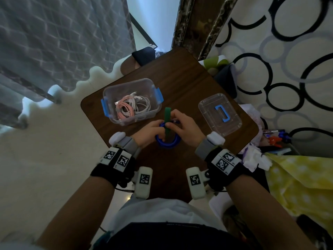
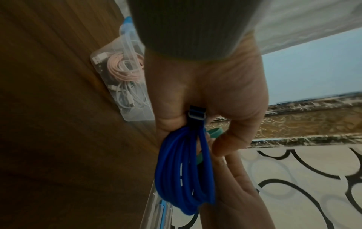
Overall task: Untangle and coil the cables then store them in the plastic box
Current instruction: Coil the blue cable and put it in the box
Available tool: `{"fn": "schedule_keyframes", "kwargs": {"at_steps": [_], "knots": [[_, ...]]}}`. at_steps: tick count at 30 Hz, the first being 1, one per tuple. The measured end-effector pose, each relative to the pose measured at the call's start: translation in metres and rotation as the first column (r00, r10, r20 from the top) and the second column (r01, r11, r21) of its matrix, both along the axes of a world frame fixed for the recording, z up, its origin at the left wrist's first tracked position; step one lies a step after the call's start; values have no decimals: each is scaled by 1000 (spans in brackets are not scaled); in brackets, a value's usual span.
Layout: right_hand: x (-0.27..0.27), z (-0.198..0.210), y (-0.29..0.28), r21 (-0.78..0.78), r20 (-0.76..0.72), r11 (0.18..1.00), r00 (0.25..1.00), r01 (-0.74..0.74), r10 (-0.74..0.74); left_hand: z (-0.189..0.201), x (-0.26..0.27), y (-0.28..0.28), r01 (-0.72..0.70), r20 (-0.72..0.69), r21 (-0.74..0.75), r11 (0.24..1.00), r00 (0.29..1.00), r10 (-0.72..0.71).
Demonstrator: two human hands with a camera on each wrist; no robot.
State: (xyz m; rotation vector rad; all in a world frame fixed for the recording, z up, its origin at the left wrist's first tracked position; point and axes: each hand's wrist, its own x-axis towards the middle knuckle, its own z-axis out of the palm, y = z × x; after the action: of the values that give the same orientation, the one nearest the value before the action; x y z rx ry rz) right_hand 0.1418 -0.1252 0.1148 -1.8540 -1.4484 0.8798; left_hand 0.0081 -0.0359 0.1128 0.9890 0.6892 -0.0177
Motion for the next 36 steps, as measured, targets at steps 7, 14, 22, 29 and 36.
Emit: {"fn": "schedule_keyframes", "kwargs": {"at_steps": [7, 14, 22, 29, 36], "knots": [[2, -7, -3, 9, 76, 999, 997, -30, 30, 1, 2, 0, 252, -117, 340, 906, 967, -225], [-1, -9, -7, 51, 116, 999, 993, 13, -18, 1, 5, -4, 319, -154, 528, 787, 947, -281], [-1, -20, -7, 89, 154, 993, 983, 83, -96, -1, 11, -7, 351, -263, 749, 561, 936, -234], [-2, -22, -6, 103, 154, 990, 981, 99, -114, -2, 15, -5, 400, -319, 685, 609, 916, -242], [-1, -24, -8, 218, 193, 969, 968, 116, -159, 1, 15, 1, -56, -82, -1, 998, 995, 55]]}}
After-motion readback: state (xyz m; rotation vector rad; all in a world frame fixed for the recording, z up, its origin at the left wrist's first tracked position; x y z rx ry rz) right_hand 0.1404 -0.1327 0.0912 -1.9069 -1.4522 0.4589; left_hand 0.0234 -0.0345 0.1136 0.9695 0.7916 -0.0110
